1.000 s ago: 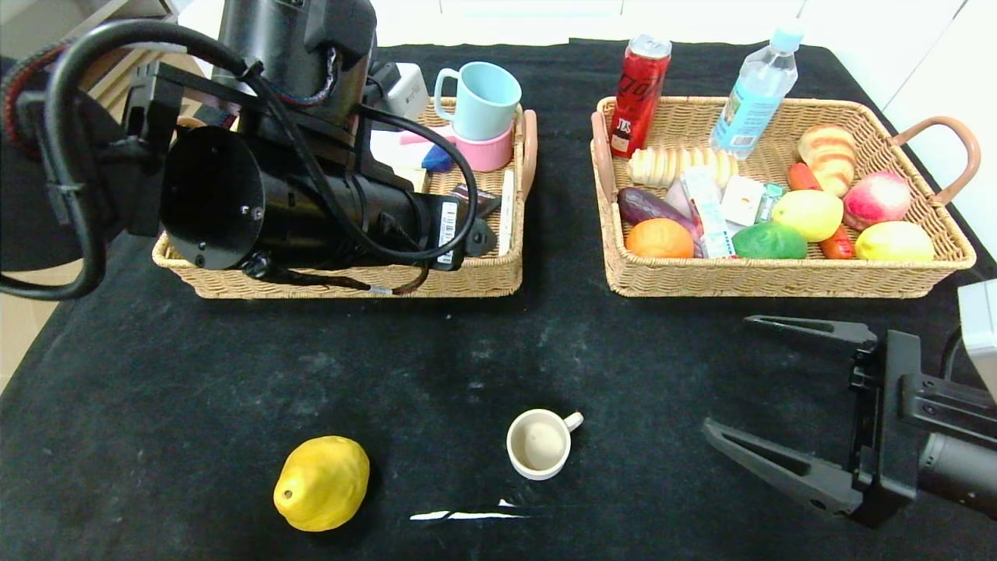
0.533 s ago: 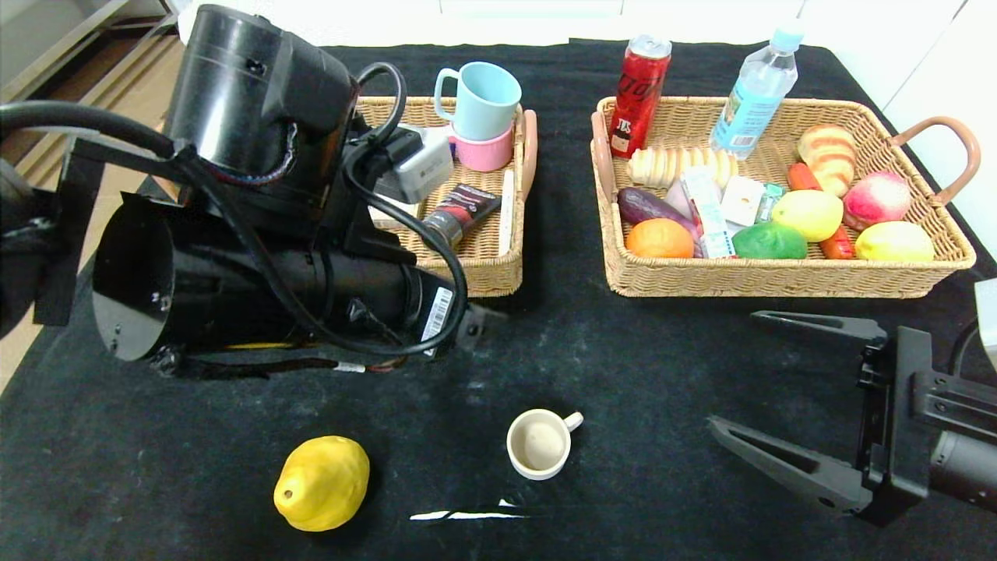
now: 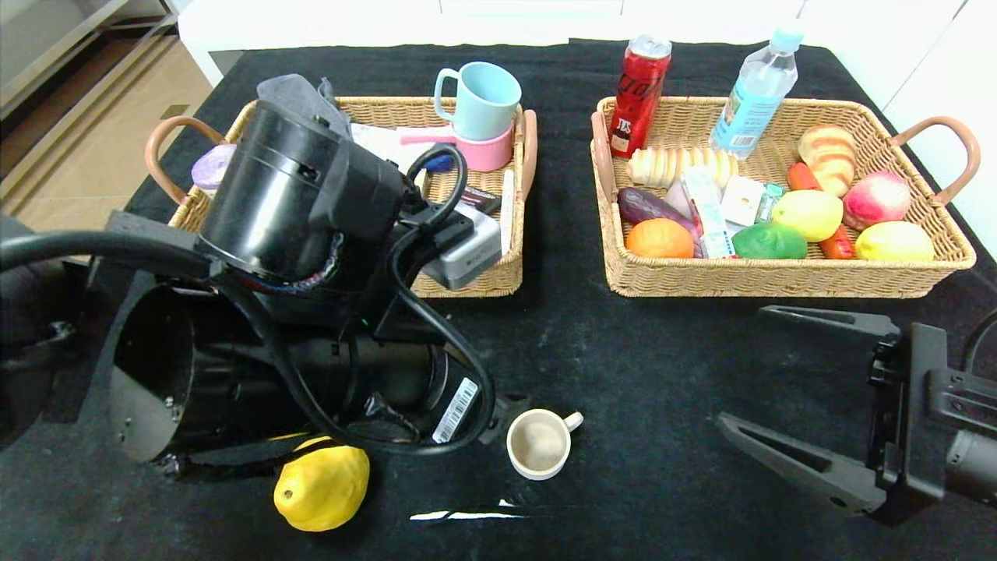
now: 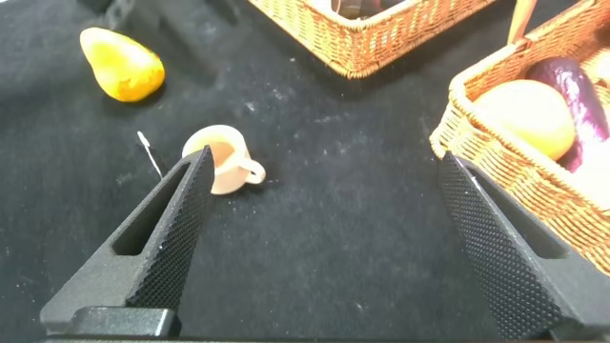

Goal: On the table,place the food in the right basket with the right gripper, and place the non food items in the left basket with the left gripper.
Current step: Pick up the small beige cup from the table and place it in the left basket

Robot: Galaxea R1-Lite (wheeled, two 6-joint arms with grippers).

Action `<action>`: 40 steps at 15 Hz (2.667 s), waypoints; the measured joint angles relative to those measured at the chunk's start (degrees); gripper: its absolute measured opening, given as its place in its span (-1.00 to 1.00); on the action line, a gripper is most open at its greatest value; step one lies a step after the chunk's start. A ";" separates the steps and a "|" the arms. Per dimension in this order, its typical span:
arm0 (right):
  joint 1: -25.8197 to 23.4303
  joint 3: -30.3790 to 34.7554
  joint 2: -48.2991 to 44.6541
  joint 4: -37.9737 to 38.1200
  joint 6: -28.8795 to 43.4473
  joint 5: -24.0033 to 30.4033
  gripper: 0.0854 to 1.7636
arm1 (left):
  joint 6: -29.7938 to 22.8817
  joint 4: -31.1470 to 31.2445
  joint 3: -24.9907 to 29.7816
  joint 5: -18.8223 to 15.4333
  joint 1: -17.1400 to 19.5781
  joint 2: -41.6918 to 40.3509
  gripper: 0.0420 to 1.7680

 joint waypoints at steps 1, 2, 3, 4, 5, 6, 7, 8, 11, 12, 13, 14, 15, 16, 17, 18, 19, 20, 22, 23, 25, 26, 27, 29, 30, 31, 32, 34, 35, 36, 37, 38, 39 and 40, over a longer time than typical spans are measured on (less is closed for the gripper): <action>0.05 0.02 -0.29 0.00 0.00 0.17 0.94 | 0.11 0.04 0.55 0.05 -0.50 0.06 0.93; 0.07 0.17 -0.71 -0.02 -0.06 0.24 0.94 | 0.24 0.04 1.07 0.11 -0.80 0.13 0.93; 0.22 0.30 -1.04 0.00 -0.04 0.24 0.94 | 0.32 0.06 1.54 0.11 -0.96 0.20 0.93; 0.32 0.37 -1.32 0.00 -0.06 0.26 0.94 | 0.49 0.06 2.10 0.13 -1.05 0.30 0.93; 0.33 0.39 -1.49 0.00 -0.06 0.26 0.94 | 0.93 0.00 2.73 0.13 -1.23 0.50 0.93; 0.33 0.39 -1.65 0.02 -0.06 0.24 0.94 | 1.37 0.04 3.39 0.18 -1.38 0.74 0.93; 0.38 0.44 -1.71 0.02 -0.06 0.24 0.94 | 1.65 0.01 3.74 0.46 -1.62 1.11 0.94; 0.38 0.44 -1.77 0.02 -0.06 0.24 0.94 | 1.76 0.00 3.89 0.66 -1.84 1.68 0.94; 0.40 0.45 -1.87 0.02 -0.06 0.24 0.94 | 1.76 -0.21 3.15 2.28 -1.99 3.75 0.94; 0.40 0.45 -1.88 0.00 -0.06 0.24 0.94 | 1.82 -0.27 2.73 3.17 -1.99 4.50 0.94; 0.40 0.45 -1.88 0.02 -0.09 0.24 0.94 | 1.82 -0.24 2.39 3.50 -1.99 5.18 0.94; 0.40 0.45 -1.88 0.00 -0.06 0.24 0.94 | 1.79 -0.30 2.01 3.69 -1.99 5.77 0.94; 0.40 0.45 -1.88 0.00 -0.09 0.24 0.94 | 1.78 -0.55 1.73 4.07 -2.01 6.36 0.94; 0.40 0.48 -1.88 0.02 -0.09 0.24 0.94 | 1.73 -0.73 1.24 4.38 -2.01 6.86 0.94; 0.40 0.50 -1.87 0.02 -0.09 0.22 0.94 | 1.67 -0.82 0.66 4.49 -2.01 7.28 0.94; 0.40 0.52 -1.84 0.02 -0.09 0.24 0.94 | 1.65 -0.74 0.27 4.49 -2.01 7.53 0.94; 0.40 0.52 -1.84 0.02 -0.09 0.24 0.94 | 1.65 -0.51 0.07 4.52 -2.01 7.85 0.94; 0.40 0.52 -1.79 0.02 -0.06 0.24 0.94 | 1.65 -0.38 0.07 4.52 -2.01 8.16 0.94; 0.40 0.55 -1.76 0.02 -0.09 0.24 0.94 | 1.60 -0.40 0.07 4.57 -2.04 8.85 0.94; 0.40 0.55 -1.73 0.05 -0.09 0.24 0.94 | 1.57 -0.62 0.05 4.60 -2.06 9.18 0.94; 0.40 0.59 -1.62 0.13 -0.06 0.22 0.94 | 1.45 -0.82 -0.11 4.60 -2.07 9.79 0.94; 0.40 0.66 -1.56 0.13 -0.06 0.24 0.94 | 1.34 -0.79 -0.11 4.57 -2.07 9.98 0.94; 0.40 0.67 -1.51 0.18 -0.06 0.20 0.94 | 1.29 -0.63 -0.11 4.55 -2.07 10.12 0.94; 0.43 0.76 -1.34 0.20 -0.11 0.20 0.94 | 1.27 -0.57 -0.11 4.51 -2.10 10.25 0.94; 0.43 0.78 -1.24 0.18 -0.13 0.20 0.94 | 1.23 -0.57 -0.09 4.49 -2.10 10.31 0.94; 0.43 0.78 -1.12 0.18 -0.17 0.17 0.94 | 1.16 -0.55 -0.06 4.46 -2.10 10.39 0.94; 0.43 0.78 -1.05 0.13 -0.17 0.17 0.94 | 1.15 -0.52 -0.09 4.46 -2.10 10.45 0.94; 0.43 0.78 -1.04 0.05 -0.15 0.15 0.94 | 1.15 -0.27 -0.20 4.51 -2.10 10.56 0.94; 0.49 0.78 -1.01 0.05 -0.15 0.15 0.94 | 1.15 -0.29 -0.22 4.52 -2.10 10.59 0.94; 0.46 0.78 -0.99 0.05 -0.15 0.13 0.94 | 1.16 -0.29 -0.22 4.51 -2.07 10.64 0.83; 0.49 0.78 -0.99 0.05 -0.15 0.17 0.94 | 1.15 -0.41 -0.24 4.51 -2.07 10.73 0.62; 0.49 0.78 -0.99 0.05 -0.17 0.15 0.94 | 1.15 -0.55 -0.24 4.46 -2.07 10.81 0.43; 0.49 0.78 -0.99 0.05 -0.15 0.17 0.94 | 1.15 -0.60 -0.24 4.46 -2.07 10.89 0.26; 0.49 0.78 -0.99 0.00 -0.17 0.15 0.94 | 1.15 -0.60 -0.24 4.44 -2.07 10.92 0.12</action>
